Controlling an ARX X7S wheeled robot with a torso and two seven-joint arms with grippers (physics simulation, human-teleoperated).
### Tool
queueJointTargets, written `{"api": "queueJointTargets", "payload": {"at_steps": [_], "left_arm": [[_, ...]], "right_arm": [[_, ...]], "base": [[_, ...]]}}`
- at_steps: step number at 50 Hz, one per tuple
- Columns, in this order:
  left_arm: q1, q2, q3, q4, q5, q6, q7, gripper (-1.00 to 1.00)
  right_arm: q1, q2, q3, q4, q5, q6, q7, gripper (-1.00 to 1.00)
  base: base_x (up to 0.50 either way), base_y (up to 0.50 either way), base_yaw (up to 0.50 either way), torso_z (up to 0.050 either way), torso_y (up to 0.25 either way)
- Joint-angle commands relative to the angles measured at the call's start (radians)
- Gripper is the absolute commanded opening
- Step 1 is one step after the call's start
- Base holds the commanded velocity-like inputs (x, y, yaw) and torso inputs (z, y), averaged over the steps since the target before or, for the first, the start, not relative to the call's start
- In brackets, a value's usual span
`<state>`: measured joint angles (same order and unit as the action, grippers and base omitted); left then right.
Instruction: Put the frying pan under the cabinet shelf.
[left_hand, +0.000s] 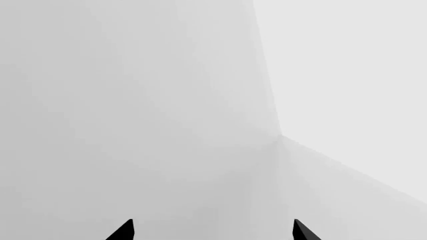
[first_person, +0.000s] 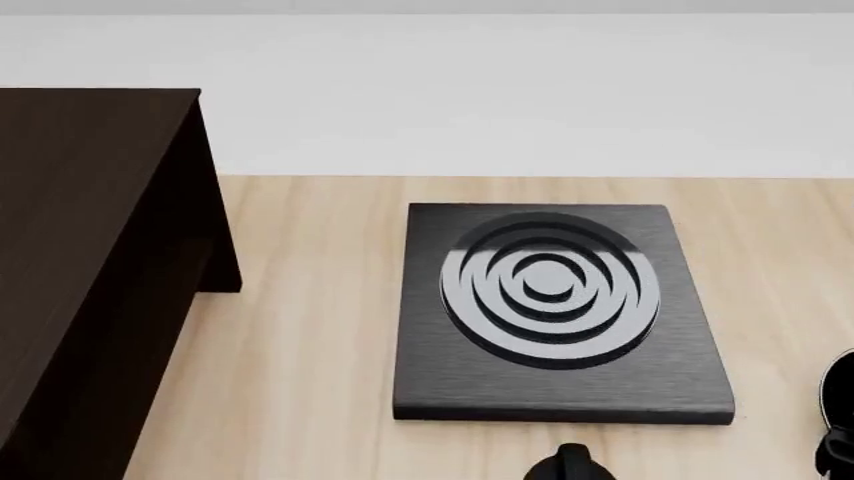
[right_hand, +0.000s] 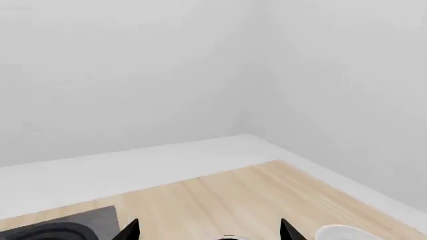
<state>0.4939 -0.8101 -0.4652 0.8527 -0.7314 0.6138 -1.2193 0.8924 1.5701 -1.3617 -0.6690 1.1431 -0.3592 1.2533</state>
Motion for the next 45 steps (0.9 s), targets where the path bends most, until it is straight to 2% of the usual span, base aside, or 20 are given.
{"api": "queueJointTargets", "payload": {"at_steps": [1,14,45], "left_arm": [[-0.003,0.007,-0.002,0.002,-0.002,-0.007,0.009,1.00],[-0.010,0.011,0.000,0.003,-0.005,-0.016,0.017,1.00],[-0.009,0.032,-0.009,0.014,-0.007,-0.033,0.035,1.00]], "right_arm": [[-0.070,0.001,-0.068,0.097,0.016,-0.090,-0.049,1.00],[-0.144,0.001,-0.140,0.171,0.058,-0.240,-0.125,1.00],[-0.241,0.001,-0.232,0.266,0.101,-0.391,-0.203,1.00]], "base": [[0.00,0.00,0.00,0.000,0.000],[0.00,0.00,0.00,0.000,0.000],[0.00,0.00,0.00,0.000,0.000]]}}
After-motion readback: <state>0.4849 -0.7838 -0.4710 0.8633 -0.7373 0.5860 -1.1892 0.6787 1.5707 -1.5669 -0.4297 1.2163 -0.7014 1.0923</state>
